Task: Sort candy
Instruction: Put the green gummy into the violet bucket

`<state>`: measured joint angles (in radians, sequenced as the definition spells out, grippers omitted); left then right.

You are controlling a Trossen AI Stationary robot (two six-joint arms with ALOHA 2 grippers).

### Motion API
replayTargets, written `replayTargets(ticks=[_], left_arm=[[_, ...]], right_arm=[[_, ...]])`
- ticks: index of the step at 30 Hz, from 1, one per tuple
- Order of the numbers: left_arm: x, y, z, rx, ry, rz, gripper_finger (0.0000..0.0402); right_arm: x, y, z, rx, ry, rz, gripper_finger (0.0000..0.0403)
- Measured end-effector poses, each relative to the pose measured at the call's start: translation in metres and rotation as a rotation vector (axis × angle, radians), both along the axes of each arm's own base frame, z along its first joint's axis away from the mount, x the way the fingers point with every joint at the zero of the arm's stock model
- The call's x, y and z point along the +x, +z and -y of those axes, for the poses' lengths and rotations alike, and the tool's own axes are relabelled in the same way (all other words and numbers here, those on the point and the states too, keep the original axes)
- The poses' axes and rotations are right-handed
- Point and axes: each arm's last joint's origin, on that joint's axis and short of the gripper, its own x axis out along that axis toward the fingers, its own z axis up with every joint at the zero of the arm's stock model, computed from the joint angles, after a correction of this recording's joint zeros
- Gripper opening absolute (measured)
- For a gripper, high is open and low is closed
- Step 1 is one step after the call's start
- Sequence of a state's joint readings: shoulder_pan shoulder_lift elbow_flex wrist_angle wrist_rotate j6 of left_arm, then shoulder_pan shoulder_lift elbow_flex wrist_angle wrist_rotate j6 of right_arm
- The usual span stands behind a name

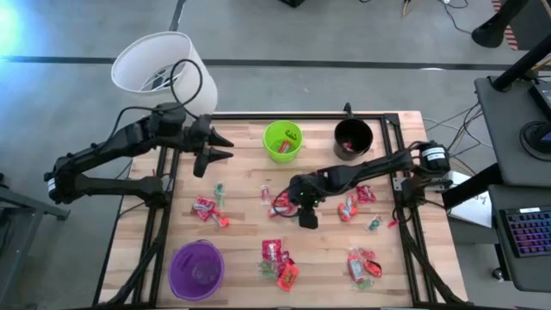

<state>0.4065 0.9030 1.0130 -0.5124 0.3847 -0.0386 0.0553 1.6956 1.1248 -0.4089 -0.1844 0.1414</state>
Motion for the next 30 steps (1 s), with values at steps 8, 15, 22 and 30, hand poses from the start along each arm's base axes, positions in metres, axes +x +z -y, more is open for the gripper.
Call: replayTargets(ticks=[8, 15, 22, 30], left_arm=[[0.0, 0.0, 0.0, -0.016, 0.006, -0.002, 0.015], [0.0, -0.001, 0.0, -0.031, 0.012, -0.004, 0.015], [0.001, -0.001, 0.0, -0.033, 0.012, -0.005, 0.015], [0.001, -0.001, 0.0, -0.031, 0.012, -0.005, 0.015]], right_arm=[[0.0, -0.006, -0.006, -0.06, 0.127, 0.004, 0.0173], [0.0, -0.006, -0.006, -0.117, 0.234, 0.031, 0.0173], [-0.004, -0.011, -0.005, -0.137, 0.273, 0.022, 0.0173], [-0.008, -0.018, -0.004, -0.15, 0.297, 0.014, 0.0173]])
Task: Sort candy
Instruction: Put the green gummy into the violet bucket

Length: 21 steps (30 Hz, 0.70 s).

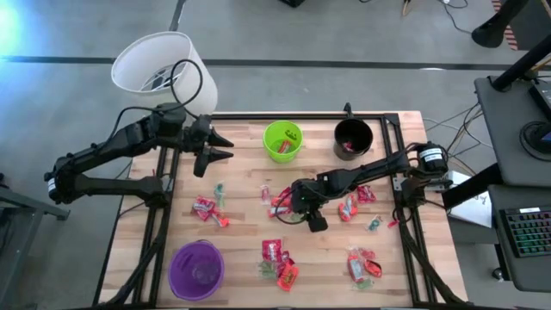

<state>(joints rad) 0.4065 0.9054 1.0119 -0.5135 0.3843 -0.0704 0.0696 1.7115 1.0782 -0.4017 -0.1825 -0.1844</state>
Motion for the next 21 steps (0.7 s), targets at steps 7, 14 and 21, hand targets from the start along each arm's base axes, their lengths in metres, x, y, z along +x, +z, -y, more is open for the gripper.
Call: replayTargets(ticks=[7, 14, 21], left_arm=[[0.001, -0.001, 0.0, -0.001, 0.0, -0.002, 0.015], [0.004, -0.002, -0.002, -0.005, 0.0, -0.012, 0.015], [0.004, -0.003, -0.002, -0.005, 0.0, -0.013, 0.015]], right_arm=[[0.002, 0.001, 0.002, -0.006, 0.01, 0.029, 0.0173], [0.006, -0.012, 0.002, -0.008, 0.007, 0.009, 0.0173], [0.008, -0.024, 0.003, -0.009, 0.002, -0.023, 0.0173]])
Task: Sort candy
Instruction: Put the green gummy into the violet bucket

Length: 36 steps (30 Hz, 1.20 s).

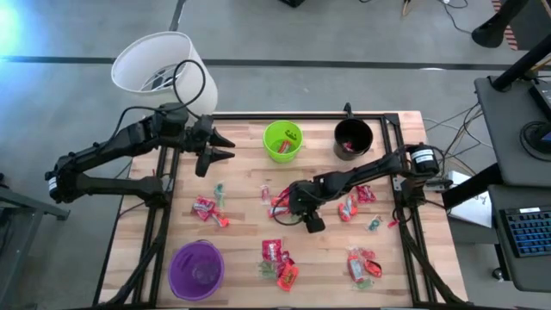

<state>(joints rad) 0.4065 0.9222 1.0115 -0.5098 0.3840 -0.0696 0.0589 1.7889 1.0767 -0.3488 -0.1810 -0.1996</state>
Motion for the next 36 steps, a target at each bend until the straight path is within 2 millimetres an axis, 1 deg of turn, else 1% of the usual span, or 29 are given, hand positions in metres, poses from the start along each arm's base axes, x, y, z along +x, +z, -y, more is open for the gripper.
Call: replayTargets(ticks=[6, 9, 12, 15, 18, 20, 25, 36], left_arm=[[0.0, 0.0, 0.0, 0.0, 0.0, 0.0, 0.015], [0.0, 0.0, 0.0, 0.0, 0.0, 0.0, 0.015], [0.0, 0.0, 0.0, 0.0, 0.0, -0.001, 0.015], [0.0, 0.0, 0.0, -0.001, 0.0, -0.002, 0.015], [0.0, -0.001, 0.0, -0.002, 0.0, -0.006, 0.015], [0.0, -0.001, 0.0, -0.002, 0.0, -0.006, 0.015], [0.0, -0.001, 0.0, -0.004, 0.0, -0.01, 0.015], [-0.001, -0.003, 0.001, -0.012, -0.002, -0.037, 0.015]], right_arm=[[0.001, -0.008, 0.001, 0.011, -0.02, -0.027, 0.017], [0.002, -0.01, 0.002, 0.02, -0.04, -0.04, 0.0153], [0.001, -0.011, 0.003, 0.038, -0.073, -0.051, 0.0122], [0.001, -0.01, 0.004, 0.049, -0.1, -0.058, 0.008], [0.001, -0.006, 0.004, 0.055, -0.129, -0.056, 0.0039], [0.002, -0.004, 0.004, 0.059, -0.144, -0.057, 0.002], [0.007, 0.006, 0.004, 0.075, -0.192, -0.036, 0.0015], [0.026, 0.042, 0.003, 0.126, -0.252, 0.037, 0.0013]])
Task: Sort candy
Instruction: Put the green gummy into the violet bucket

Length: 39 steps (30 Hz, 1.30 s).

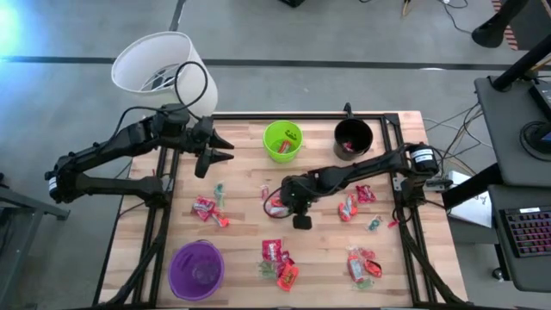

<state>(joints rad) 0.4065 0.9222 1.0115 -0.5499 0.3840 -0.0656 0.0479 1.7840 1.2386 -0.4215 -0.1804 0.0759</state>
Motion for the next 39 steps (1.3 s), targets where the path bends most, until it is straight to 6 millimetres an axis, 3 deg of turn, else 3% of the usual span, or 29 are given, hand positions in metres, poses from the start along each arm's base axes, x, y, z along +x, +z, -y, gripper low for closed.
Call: replayTargets(ticks=[13, 22, 39], left_arm=[[0.001, -0.001, 0.0, 0.026, -0.012, -0.004, 0.015], [0.011, -0.011, -0.005, 0.075, -0.053, -0.068, 0.015], [0.015, -0.015, -0.006, 0.15, -0.099, -0.093, 0.015]], right_arm=[[0.025, 0.053, 0.004, -0.029, -0.108, 0.129, 0.0013], [0.037, 0.088, 0.029, -0.018, -0.337, 0.23, 0.0013], [0.044, 0.124, 0.059, 0.021, -0.436, 0.339, 0.0013]])
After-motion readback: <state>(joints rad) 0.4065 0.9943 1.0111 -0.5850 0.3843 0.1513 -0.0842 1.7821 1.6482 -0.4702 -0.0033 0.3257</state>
